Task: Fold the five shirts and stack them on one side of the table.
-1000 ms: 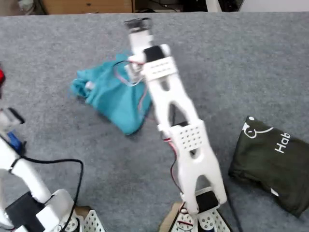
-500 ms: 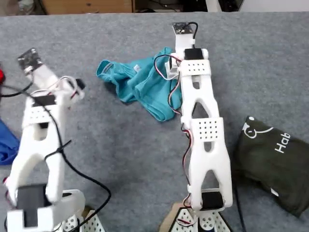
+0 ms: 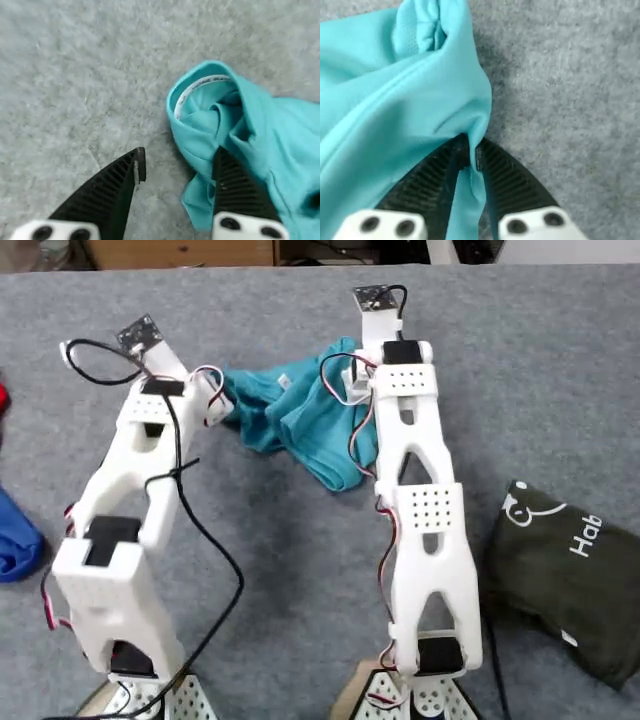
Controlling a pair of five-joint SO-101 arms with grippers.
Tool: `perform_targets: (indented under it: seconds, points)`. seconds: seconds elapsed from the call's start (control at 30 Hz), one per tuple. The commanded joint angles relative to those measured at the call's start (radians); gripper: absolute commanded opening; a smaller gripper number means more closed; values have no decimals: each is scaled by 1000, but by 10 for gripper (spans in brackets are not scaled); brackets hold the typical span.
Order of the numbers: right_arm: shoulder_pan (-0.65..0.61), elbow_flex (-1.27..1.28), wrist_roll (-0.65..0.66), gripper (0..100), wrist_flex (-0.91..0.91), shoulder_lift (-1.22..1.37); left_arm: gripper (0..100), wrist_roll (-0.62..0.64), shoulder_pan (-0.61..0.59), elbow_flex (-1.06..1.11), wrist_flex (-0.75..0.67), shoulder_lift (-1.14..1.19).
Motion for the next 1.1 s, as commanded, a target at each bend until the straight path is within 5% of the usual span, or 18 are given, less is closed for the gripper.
perform_targets:
  seconds: [0.0, 0.23, 0.83, 0.93, 1.07]
  points:
    - [31, -31, 9, 12, -25, 5, 159, 38, 9, -120, 32, 44]
    - [31, -31, 9, 12, -25, 5, 19, 44, 3, -160, 37, 70]
    - [31, -31, 6, 10, -38, 7, 19, 38, -92, -592, 420, 77]
    - [31, -31, 6, 10, -38, 7, 42, 38, -48, -603, 468, 81]
    - [31, -31, 6, 10, -38, 7, 215, 43, 29, -603, 555, 81]
